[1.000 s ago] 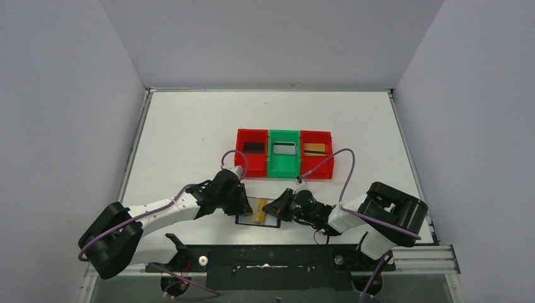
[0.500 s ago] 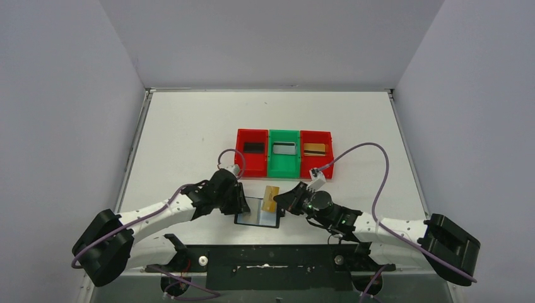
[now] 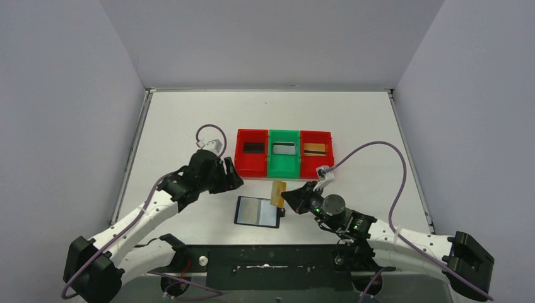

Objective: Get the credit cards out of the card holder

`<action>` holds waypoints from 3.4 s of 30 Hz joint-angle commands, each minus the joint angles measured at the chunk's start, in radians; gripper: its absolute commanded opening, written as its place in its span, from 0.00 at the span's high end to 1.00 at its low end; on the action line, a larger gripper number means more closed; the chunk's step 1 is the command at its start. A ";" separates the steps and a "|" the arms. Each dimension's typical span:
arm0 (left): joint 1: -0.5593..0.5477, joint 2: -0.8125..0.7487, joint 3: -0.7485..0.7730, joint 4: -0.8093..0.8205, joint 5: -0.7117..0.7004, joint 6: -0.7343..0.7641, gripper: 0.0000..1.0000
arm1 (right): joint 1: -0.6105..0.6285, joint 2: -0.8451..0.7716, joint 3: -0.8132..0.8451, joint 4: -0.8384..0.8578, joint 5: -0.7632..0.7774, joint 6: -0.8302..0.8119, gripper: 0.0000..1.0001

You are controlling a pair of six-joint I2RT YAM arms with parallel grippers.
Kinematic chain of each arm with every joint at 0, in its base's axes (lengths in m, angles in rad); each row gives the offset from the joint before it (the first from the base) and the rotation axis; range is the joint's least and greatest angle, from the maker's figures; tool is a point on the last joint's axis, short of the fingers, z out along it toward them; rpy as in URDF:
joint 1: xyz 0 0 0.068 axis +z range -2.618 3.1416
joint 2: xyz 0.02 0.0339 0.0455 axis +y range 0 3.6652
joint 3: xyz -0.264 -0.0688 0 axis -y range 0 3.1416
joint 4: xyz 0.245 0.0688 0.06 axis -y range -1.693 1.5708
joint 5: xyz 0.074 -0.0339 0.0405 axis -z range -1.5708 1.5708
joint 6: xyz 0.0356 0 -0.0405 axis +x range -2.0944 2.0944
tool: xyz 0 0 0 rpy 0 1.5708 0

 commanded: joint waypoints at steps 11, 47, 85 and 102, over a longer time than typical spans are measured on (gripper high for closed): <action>0.222 -0.248 0.096 -0.118 -0.116 0.210 0.20 | 0.005 -0.148 0.226 -0.328 0.141 -0.454 1.00; 0.224 -0.352 -0.034 -0.020 -0.105 0.262 0.09 | -0.461 0.285 0.681 -0.840 -0.064 -1.575 1.00; 0.237 -0.362 -0.034 -0.018 -0.113 0.261 0.09 | -0.623 0.814 0.804 -0.499 -0.276 -2.021 1.00; 0.241 -0.351 -0.034 -0.017 -0.108 0.262 0.09 | -0.650 0.890 0.808 -0.484 -0.347 -2.015 0.84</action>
